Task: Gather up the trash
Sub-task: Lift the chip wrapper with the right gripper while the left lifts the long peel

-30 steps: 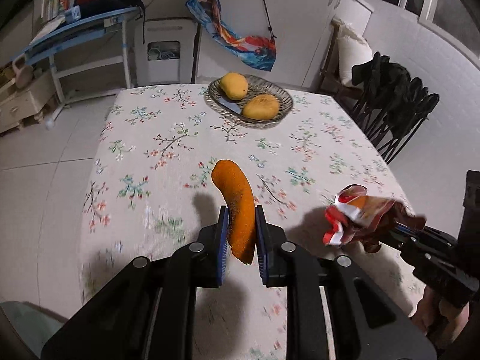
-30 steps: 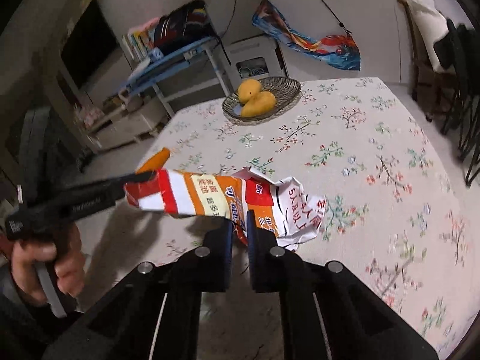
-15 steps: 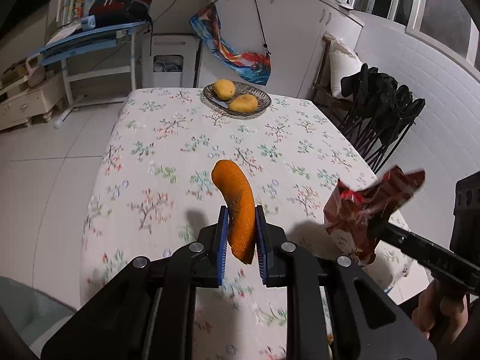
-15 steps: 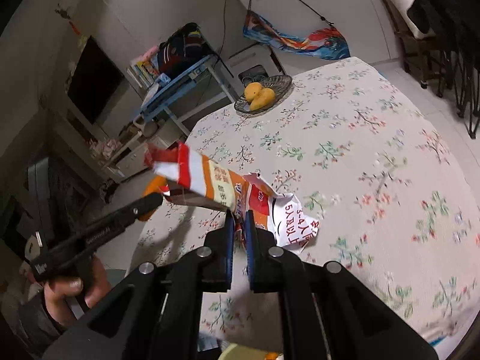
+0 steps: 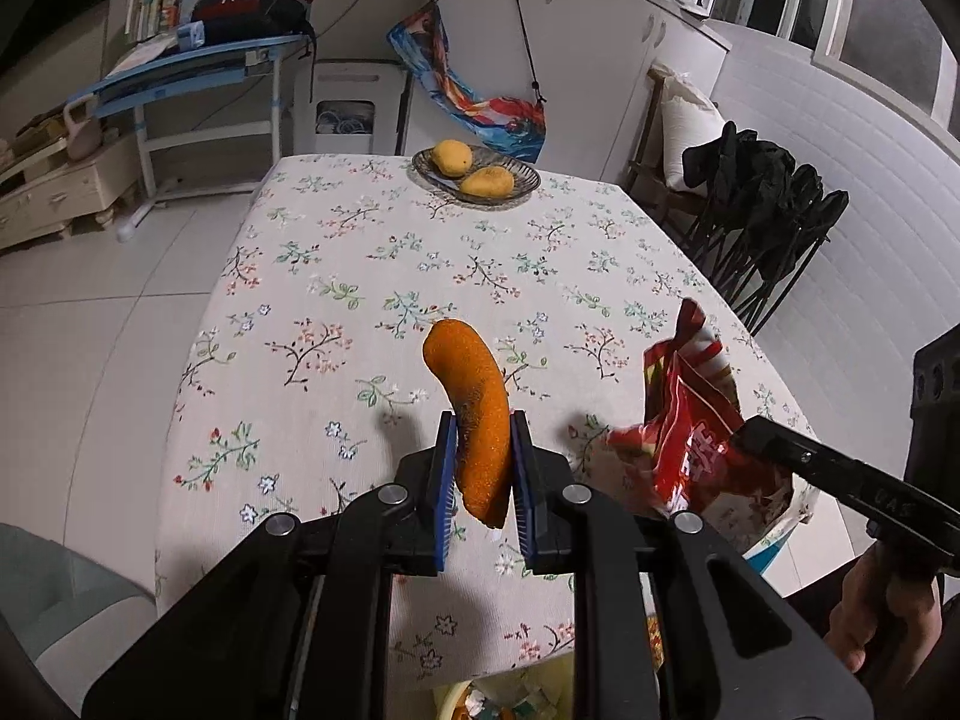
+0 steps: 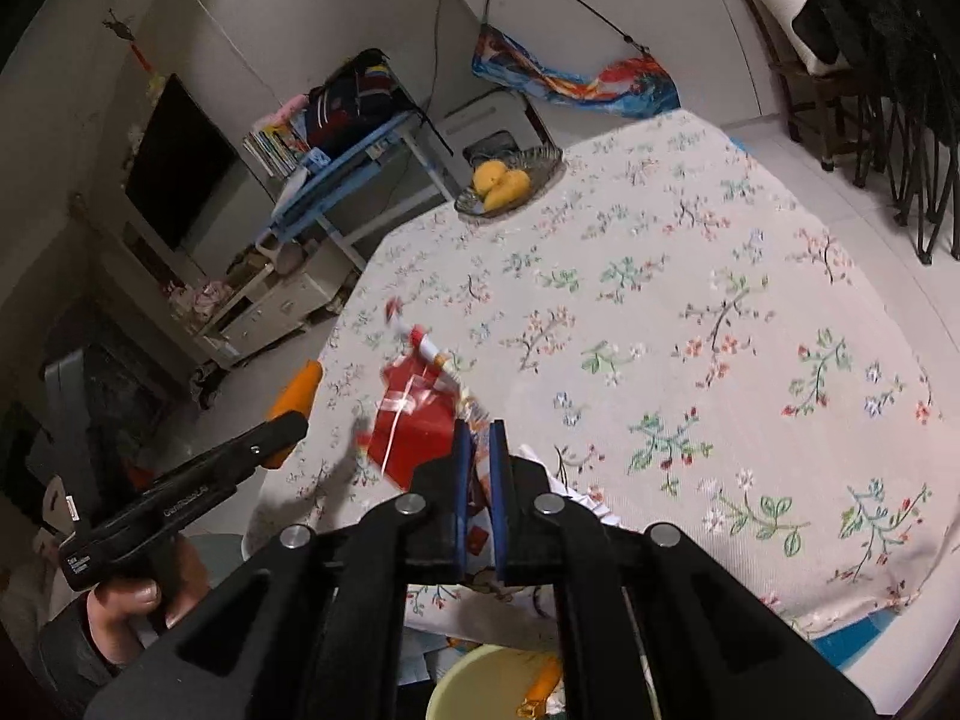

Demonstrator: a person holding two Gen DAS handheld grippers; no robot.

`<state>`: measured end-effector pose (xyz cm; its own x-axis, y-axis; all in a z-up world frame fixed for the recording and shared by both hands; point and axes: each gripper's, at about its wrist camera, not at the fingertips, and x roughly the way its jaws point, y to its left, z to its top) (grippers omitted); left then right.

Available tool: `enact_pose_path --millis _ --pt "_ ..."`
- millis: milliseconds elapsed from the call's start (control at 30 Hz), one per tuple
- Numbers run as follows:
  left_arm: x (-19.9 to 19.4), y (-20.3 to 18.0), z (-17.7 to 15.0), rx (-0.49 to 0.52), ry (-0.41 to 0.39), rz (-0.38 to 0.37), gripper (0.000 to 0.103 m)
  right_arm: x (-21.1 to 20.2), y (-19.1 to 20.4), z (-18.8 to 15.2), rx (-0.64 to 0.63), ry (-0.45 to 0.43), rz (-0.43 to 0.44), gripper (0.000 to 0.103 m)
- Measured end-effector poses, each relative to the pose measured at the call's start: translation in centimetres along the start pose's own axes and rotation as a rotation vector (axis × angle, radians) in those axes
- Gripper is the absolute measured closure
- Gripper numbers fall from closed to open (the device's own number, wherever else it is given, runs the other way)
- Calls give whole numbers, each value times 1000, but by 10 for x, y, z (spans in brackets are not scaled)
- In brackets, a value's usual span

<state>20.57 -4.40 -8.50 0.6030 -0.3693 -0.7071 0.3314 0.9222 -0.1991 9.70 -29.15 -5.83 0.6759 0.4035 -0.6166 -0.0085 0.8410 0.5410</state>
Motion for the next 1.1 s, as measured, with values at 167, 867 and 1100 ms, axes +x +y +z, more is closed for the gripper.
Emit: enact_pose_path --millis 167,867,1100 --pt "-1 4 -4 -20 9 2 86 12 2 -7 -28 45 -19 64" --pt "-20 5 -18 -39 -25 -15 86 -9 16 -17 -89 12 9 96" --pt "-39 -1 -28 -28 -63 -34 86 -31 15 -30 -34 -11 60 96"
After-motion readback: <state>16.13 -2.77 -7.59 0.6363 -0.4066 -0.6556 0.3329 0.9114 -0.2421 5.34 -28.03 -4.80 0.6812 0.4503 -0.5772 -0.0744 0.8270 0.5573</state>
